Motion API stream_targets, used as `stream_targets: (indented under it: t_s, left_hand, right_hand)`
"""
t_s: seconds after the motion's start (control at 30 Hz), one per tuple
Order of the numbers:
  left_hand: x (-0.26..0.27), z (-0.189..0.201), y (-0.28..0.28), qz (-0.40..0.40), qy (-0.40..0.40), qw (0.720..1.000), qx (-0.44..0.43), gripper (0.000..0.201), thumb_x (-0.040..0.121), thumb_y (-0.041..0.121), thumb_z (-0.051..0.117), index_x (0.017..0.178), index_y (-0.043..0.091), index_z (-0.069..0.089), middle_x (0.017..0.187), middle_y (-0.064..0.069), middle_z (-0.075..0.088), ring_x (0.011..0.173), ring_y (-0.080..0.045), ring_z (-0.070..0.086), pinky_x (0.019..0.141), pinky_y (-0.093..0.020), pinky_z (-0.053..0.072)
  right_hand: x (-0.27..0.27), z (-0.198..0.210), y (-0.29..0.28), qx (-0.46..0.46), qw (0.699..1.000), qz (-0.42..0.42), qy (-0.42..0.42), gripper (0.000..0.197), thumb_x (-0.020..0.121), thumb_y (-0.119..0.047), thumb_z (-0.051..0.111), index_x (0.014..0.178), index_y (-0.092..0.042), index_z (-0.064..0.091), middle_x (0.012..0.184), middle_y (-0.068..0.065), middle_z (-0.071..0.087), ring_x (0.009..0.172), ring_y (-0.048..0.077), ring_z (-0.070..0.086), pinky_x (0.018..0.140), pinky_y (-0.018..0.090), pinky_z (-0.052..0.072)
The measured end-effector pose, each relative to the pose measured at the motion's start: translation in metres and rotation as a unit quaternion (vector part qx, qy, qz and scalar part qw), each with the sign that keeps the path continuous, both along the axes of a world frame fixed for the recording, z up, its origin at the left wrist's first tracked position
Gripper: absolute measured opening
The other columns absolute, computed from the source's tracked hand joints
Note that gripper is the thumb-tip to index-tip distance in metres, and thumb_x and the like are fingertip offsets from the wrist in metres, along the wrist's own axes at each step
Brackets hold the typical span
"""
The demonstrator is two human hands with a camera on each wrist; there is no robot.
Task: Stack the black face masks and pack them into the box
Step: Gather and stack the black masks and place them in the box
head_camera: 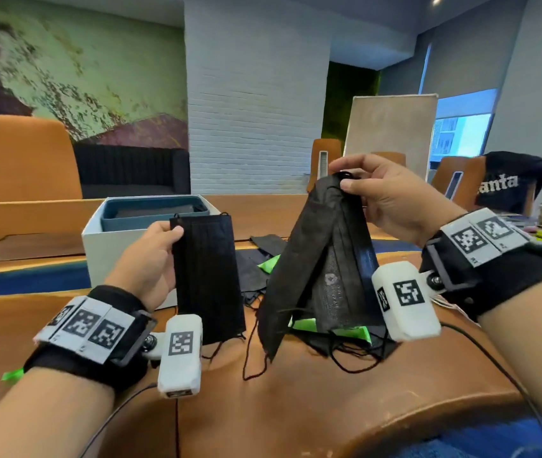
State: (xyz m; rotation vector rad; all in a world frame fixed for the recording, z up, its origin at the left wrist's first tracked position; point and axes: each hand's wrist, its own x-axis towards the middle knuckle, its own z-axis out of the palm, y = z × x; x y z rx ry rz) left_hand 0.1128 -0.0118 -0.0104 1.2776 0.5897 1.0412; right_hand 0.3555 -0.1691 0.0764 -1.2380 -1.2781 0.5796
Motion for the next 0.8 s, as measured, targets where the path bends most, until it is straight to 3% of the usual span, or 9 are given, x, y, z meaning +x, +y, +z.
stream_targets:
  t_s: [0.13, 0.23, 0.3, 0.37, 0.5, 0.53, 0.6, 0.67, 0.8]
  left_hand:
    - [-0.003, -0.005, 0.004, 0.016, 0.006, 1.0, -0.009, 0.021, 0.103, 0.02, 0.032, 0.112, 0.016, 0.051, 0.119, -0.009, 0.063, 0.112, -0.025, 0.058, 0.086, -0.045, 0.046]
    - [0.0, -0.008, 0.004, 0.013, 0.01, 1.0, -0.016, 0.023, 0.103, 0.02, 0.033, 0.118, 0.015, 0.049, 0.118, -0.01, 0.063, 0.112, -0.026, 0.058, 0.09, -0.049, 0.046]
    - [0.002, -0.008, 0.003, 0.011, 0.01, 1.0, -0.017, 0.023, 0.103, 0.02, 0.033, 0.12, 0.014, 0.048, 0.117, -0.01, 0.063, 0.11, -0.026, 0.059, 0.082, -0.045, 0.047]
    - [0.002, -0.008, 0.002, 0.01, 0.001, 1.0, -0.017, 0.024, 0.103, 0.02, 0.033, 0.12, 0.014, 0.048, 0.116, -0.01, 0.063, 0.109, -0.025, 0.06, 0.077, -0.042, 0.047]
    - [0.001, -0.01, 0.004, 0.014, -0.006, 1.0, -0.025, 0.023, 0.103, 0.021, 0.034, 0.118, 0.016, 0.051, 0.112, -0.007, 0.065, 0.106, -0.022, 0.061, 0.073, -0.04, 0.047]
    - [0.003, -0.012, 0.004, 0.014, -0.002, 1.0, -0.028, 0.024, 0.103, 0.021, 0.035, 0.12, 0.016, 0.051, 0.111, -0.006, 0.066, 0.105, -0.022, 0.061, 0.073, -0.04, 0.047]
    - [0.006, -0.015, 0.003, 0.01, 0.013, 1.0, -0.025, 0.023, 0.102, 0.022, 0.036, 0.12, 0.017, 0.051, 0.106, -0.006, 0.066, 0.101, -0.023, 0.061, 0.072, -0.04, 0.047]
    - [0.01, -0.019, 0.003, 0.008, 0.051, 0.999, -0.013, 0.018, 0.102, 0.024, 0.039, 0.113, 0.019, 0.052, 0.102, -0.005, 0.064, 0.098, -0.024, 0.059, 0.075, -0.043, 0.046]
    - [0.014, -0.025, 0.003, -0.021, 0.148, 0.989, 0.011, 0.016, 0.097, 0.027, 0.048, 0.109, 0.017, 0.053, 0.103, -0.007, 0.065, 0.099, -0.023, 0.06, 0.081, -0.042, 0.048]
  right_hand:
    - [0.023, -0.025, 0.013, -0.134, 0.984, -0.113, -0.04, 0.024, 0.095, 0.002, 0.048, 0.107, -0.016, 0.058, 0.098, 0.008, 0.059, 0.073, 0.014, 0.058, 0.057, 0.028, 0.05]
    - [0.042, -0.047, 0.022, -0.24, 0.944, -0.19, -0.125, 0.021, 0.091, -0.001, 0.056, 0.096, -0.022, 0.06, 0.103, 0.009, 0.061, 0.091, 0.024, 0.062, 0.078, 0.046, 0.056]
    - [0.052, -0.061, 0.027, -0.288, 0.916, -0.224, -0.169, 0.021, 0.087, -0.007, 0.063, 0.094, -0.027, 0.06, 0.106, 0.011, 0.064, 0.098, 0.031, 0.064, 0.085, 0.053, 0.054]
    - [0.056, -0.07, 0.031, -0.329, 0.889, -0.247, -0.203, 0.017, 0.088, -0.017, 0.066, 0.102, -0.021, 0.058, 0.096, 0.011, 0.063, 0.086, 0.032, 0.065, 0.071, 0.046, 0.058]
    - [0.05, -0.075, 0.03, -0.42, 0.837, -0.227, -0.267, 0.03, 0.091, -0.042, 0.059, 0.094, -0.013, 0.053, 0.079, 0.007, 0.053, 0.067, 0.025, 0.055, 0.052, 0.027, 0.043]
    - [0.049, -0.076, 0.029, -0.438, 0.823, -0.225, -0.285, 0.033, 0.091, -0.041, 0.06, 0.101, -0.011, 0.056, 0.085, 0.009, 0.057, 0.069, 0.024, 0.056, 0.054, 0.027, 0.044]
    - [0.051, -0.078, 0.029, -0.461, 0.8, -0.226, -0.311, 0.047, 0.088, -0.034, 0.065, 0.126, -0.009, 0.053, 0.113, 0.013, 0.061, 0.095, 0.026, 0.061, 0.077, 0.032, 0.053]
    - [0.055, -0.08, 0.03, -0.453, 0.808, -0.229, -0.3, 0.053, 0.085, -0.024, 0.07, 0.133, -0.013, 0.05, 0.123, 0.012, 0.059, 0.108, 0.03, 0.06, 0.091, 0.039, 0.052]
    - [0.06, -0.078, 0.032, -0.342, 0.88, -0.232, -0.234, 0.035, 0.081, -0.018, 0.073, 0.113, -0.008, 0.061, 0.108, 0.014, 0.064, 0.099, 0.033, 0.063, 0.092, 0.049, 0.052]
